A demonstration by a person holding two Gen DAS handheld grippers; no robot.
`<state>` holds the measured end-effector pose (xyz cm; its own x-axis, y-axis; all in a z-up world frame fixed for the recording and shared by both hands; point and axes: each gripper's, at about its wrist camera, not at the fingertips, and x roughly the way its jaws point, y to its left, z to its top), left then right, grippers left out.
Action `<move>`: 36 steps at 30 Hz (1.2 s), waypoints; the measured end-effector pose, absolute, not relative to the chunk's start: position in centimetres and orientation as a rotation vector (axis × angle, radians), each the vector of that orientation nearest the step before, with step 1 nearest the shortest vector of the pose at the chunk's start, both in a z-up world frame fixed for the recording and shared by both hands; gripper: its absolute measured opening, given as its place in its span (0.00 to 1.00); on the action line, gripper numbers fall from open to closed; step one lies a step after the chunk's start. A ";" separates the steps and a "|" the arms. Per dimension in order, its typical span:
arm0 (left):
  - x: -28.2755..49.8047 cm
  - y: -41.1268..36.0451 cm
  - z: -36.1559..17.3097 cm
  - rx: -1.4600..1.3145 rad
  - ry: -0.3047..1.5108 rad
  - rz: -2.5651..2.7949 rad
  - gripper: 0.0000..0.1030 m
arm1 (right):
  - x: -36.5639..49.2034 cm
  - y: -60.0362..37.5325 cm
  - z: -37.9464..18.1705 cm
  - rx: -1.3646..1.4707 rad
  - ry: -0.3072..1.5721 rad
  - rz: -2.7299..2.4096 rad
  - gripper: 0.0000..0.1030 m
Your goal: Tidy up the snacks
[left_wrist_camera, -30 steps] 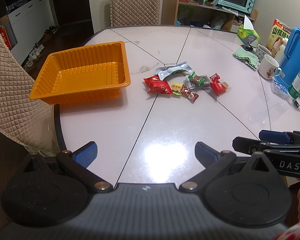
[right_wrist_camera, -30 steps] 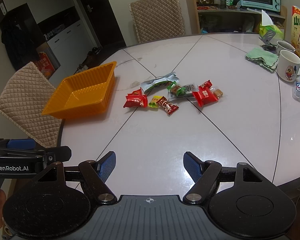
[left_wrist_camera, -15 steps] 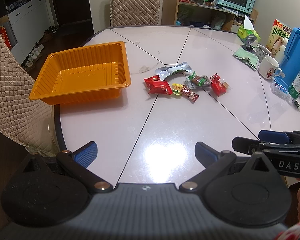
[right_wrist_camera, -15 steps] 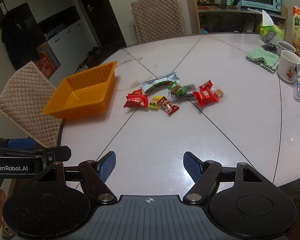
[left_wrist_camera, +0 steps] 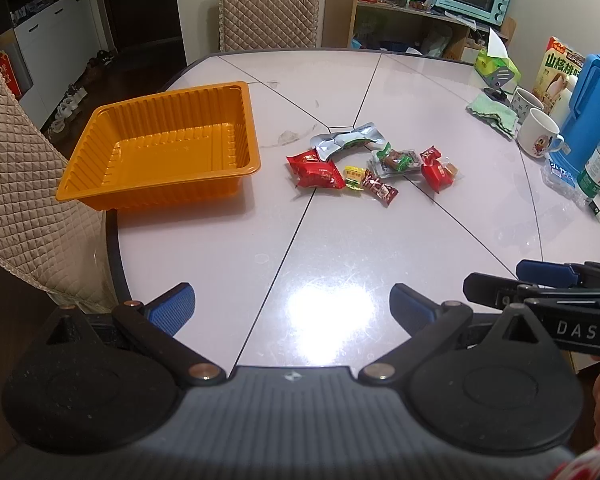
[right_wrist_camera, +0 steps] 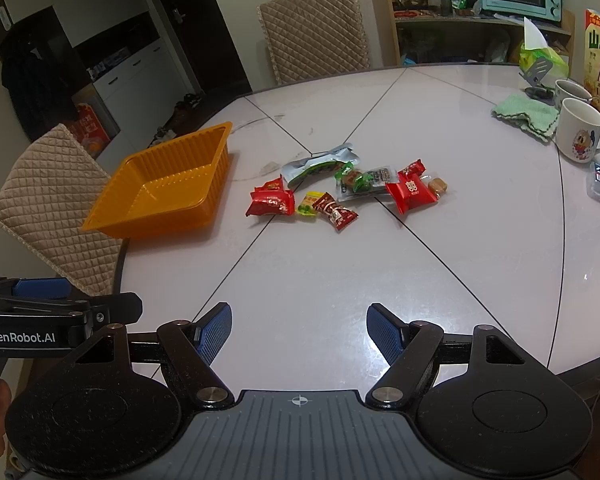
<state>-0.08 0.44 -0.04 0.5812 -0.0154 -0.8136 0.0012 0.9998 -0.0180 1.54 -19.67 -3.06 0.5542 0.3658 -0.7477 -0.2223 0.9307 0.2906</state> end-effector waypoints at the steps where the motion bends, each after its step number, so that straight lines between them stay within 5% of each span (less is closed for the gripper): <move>1: 0.0 0.5 -0.1 -0.016 0.953 -0.010 1.00 | 1.6 -19.6 -3.1 0.170 0.922 0.349 0.72; 28: 5.8 0.9 -3.1 -0.033 0.946 -0.110 1.00 | 6.0 -21.5 -6.3 0.216 0.941 0.281 0.72; 36: 8.6 -0.7 -5.3 0.042 0.887 -0.163 0.85 | 7.8 -22.6 -7.8 0.228 0.922 0.260 0.72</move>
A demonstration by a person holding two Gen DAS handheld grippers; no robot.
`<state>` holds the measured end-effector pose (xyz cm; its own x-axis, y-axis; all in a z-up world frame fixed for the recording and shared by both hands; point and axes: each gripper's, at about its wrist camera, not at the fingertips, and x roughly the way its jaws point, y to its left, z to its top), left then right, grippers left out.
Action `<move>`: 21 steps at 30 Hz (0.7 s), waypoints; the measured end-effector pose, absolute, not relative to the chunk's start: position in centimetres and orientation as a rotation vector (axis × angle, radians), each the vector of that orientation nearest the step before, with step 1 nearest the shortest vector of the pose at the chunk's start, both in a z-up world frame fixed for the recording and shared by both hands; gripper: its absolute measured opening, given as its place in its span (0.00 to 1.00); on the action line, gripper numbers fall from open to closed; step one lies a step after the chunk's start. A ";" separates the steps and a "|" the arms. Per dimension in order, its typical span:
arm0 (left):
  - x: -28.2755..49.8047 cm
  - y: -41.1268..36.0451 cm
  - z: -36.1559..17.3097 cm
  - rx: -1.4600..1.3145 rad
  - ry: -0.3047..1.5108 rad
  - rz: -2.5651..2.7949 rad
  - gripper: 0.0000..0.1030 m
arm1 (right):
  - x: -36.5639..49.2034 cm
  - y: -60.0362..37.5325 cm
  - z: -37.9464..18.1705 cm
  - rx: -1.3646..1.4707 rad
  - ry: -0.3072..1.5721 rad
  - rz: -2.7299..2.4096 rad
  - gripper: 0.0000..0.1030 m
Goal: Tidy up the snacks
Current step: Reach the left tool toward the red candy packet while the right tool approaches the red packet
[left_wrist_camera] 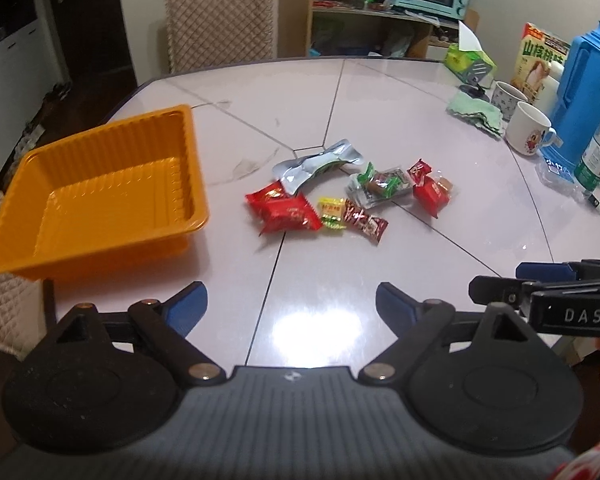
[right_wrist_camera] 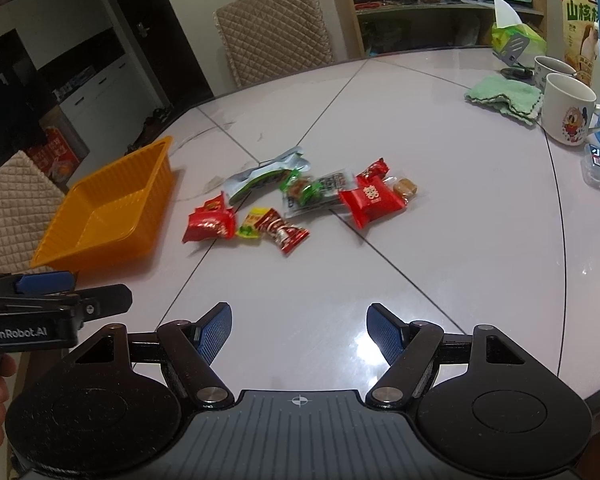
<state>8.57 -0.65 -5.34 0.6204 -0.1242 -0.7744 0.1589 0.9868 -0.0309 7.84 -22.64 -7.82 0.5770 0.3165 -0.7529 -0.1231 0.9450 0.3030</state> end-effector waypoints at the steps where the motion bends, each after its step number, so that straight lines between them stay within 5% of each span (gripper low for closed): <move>1: 8.9 -0.7 -5.6 0.043 0.882 -0.173 0.84 | 8.1 -22.7 -8.0 0.229 0.923 0.256 0.72; 14: 15.6 -1.7 -7.4 0.132 0.862 -0.291 0.60 | 11.5 -24.0 -9.7 0.269 0.931 0.203 0.72; 21: 18.9 -2.1 -8.8 0.188 0.883 -0.329 0.58 | 13.8 -24.3 -10.4 0.274 0.918 0.190 0.72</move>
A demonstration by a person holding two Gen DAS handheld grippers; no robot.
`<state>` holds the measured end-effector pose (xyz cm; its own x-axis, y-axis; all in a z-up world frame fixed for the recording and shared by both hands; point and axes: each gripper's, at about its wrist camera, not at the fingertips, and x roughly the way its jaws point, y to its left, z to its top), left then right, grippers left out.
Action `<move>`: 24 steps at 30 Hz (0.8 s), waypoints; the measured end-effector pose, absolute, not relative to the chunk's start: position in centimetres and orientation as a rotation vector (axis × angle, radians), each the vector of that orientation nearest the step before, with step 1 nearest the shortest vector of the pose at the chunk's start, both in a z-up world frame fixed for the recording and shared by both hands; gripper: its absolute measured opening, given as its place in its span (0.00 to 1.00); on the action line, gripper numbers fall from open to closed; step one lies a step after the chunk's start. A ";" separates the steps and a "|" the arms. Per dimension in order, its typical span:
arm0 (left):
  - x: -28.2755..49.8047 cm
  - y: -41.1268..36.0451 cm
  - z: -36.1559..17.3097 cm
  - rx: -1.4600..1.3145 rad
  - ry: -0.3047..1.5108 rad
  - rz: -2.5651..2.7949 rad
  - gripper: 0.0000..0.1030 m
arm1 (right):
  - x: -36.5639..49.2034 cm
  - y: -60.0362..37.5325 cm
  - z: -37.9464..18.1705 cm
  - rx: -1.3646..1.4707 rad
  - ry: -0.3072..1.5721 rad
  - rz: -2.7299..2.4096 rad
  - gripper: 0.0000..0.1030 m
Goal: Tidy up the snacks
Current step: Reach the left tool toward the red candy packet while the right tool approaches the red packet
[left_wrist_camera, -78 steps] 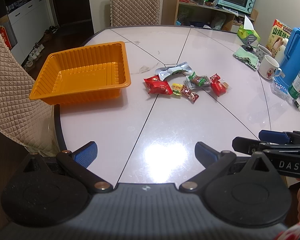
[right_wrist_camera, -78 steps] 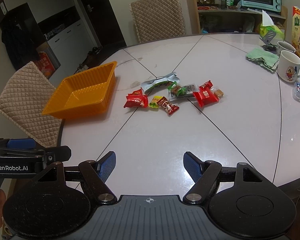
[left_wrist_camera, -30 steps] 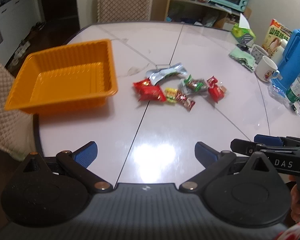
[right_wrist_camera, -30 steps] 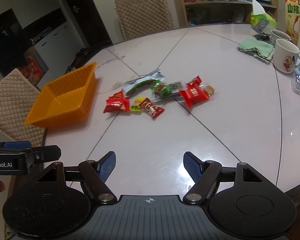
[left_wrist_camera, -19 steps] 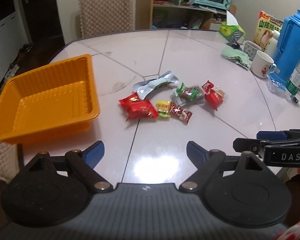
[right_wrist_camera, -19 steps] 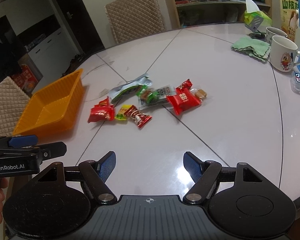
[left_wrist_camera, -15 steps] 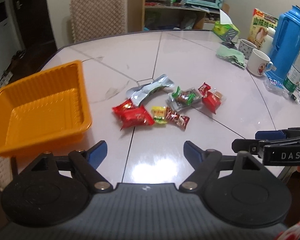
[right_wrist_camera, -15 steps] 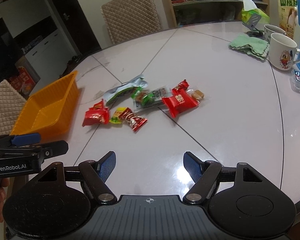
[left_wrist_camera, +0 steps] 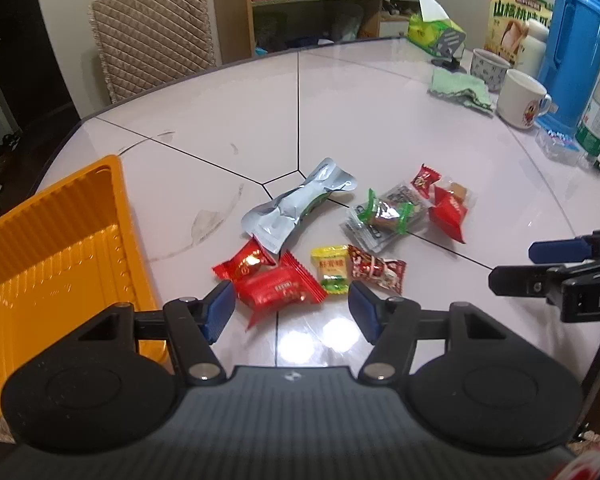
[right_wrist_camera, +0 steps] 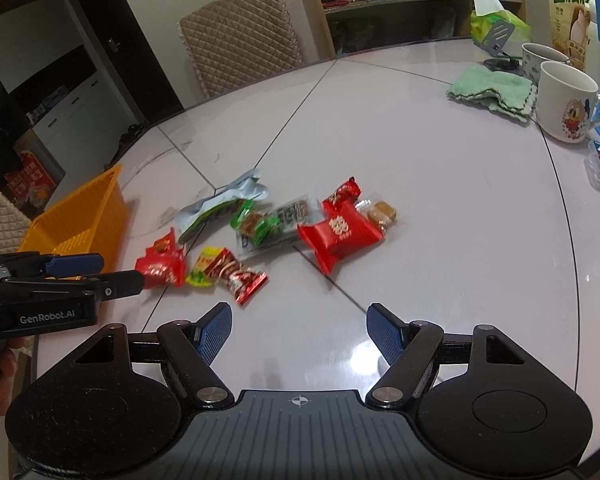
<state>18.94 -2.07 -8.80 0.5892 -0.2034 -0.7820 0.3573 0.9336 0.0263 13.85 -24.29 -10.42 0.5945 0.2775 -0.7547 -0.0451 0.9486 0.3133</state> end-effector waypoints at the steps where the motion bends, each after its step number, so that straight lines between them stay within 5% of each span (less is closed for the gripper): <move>1: 19.4 -2.1 -9.0 0.191 0.888 -0.335 0.58 | 14.2 -24.3 -10.5 0.276 0.920 0.186 0.72; 24: 20.4 -4.0 -11.0 0.187 1.009 -0.410 0.57 | 16.7 -25.6 -12.3 0.315 0.958 0.148 0.72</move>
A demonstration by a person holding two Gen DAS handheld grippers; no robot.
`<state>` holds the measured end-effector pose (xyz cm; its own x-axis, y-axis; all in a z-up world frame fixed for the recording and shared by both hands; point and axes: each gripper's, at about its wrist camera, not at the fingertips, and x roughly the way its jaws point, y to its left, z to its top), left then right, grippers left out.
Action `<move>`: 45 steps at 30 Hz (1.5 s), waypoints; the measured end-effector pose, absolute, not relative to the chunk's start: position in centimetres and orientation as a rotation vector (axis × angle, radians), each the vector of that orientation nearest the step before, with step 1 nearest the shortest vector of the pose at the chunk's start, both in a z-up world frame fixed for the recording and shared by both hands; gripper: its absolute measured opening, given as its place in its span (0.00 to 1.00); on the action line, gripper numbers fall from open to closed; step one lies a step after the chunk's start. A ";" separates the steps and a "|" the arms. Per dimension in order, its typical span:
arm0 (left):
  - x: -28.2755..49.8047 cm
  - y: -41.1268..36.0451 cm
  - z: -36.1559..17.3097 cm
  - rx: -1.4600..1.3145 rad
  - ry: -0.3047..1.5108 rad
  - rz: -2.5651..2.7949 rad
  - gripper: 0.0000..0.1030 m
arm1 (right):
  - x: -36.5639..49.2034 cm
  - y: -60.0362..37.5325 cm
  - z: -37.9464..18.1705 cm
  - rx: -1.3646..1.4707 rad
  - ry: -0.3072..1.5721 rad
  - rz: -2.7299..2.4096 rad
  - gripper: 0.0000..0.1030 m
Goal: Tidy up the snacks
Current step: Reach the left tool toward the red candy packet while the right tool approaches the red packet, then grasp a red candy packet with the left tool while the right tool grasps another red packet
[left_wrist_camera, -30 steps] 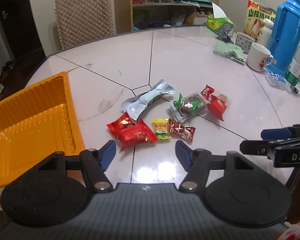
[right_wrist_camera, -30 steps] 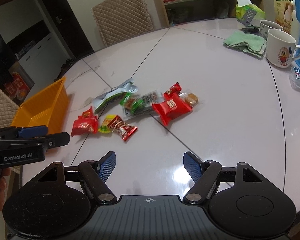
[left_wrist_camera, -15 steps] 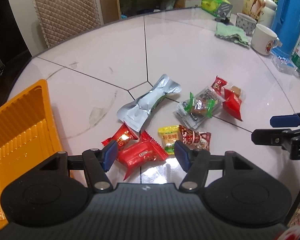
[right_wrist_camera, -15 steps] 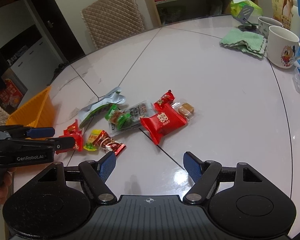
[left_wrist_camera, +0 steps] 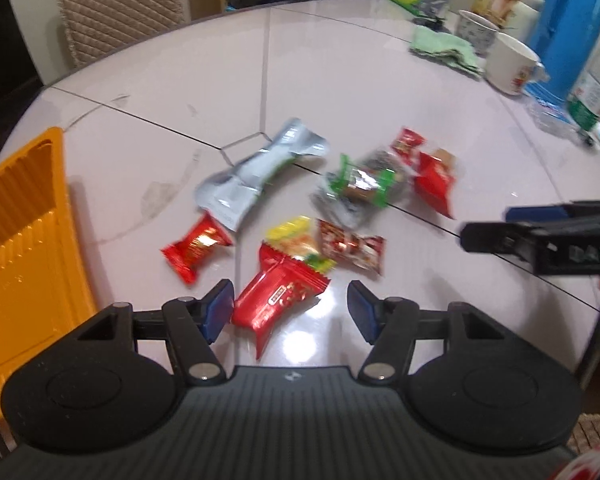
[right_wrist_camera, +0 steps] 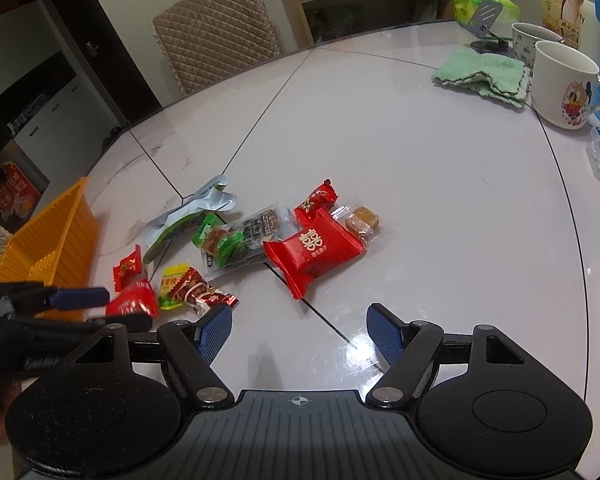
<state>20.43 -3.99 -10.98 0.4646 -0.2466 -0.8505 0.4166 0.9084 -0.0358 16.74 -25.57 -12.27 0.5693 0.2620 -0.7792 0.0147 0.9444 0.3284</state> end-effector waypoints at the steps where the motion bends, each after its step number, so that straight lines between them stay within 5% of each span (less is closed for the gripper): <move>1: 20.2 -4.1 -10.9 0.195 1.002 -0.421 0.57 | 16.7 -25.6 -12.3 0.317 0.960 0.148 0.72; 12: 21.2 -4.1 -11.7 0.316 1.007 -0.488 0.56 | 16.6 -26.2 -12.6 0.328 0.970 0.141 0.72; 16: 21.4 -4.2 -12.3 0.309 1.023 -0.492 0.30 | 16.6 -26.3 -12.8 0.333 0.972 0.138 0.72; 21: 21.3 -3.7 -12.3 0.281 1.011 -0.487 0.22 | 16.9 -26.2 -12.8 0.321 0.968 0.143 0.72; 39: 23.1 -0.6 -8.9 0.116 0.950 -0.313 0.20 | 20.9 -24.6 -13.3 0.156 0.877 0.181 0.71; 45: 23.5 -0.4 -9.0 0.100 0.978 -0.274 0.20 | 21.8 -23.1 -14.3 0.056 0.897 0.211 0.57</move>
<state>23.46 -0.41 -9.00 0.5273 -0.1843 -0.8294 0.2739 0.9610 -0.0394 21.81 -23.13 -14.33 0.6043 0.2061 -0.7696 -0.1589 0.9777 0.1370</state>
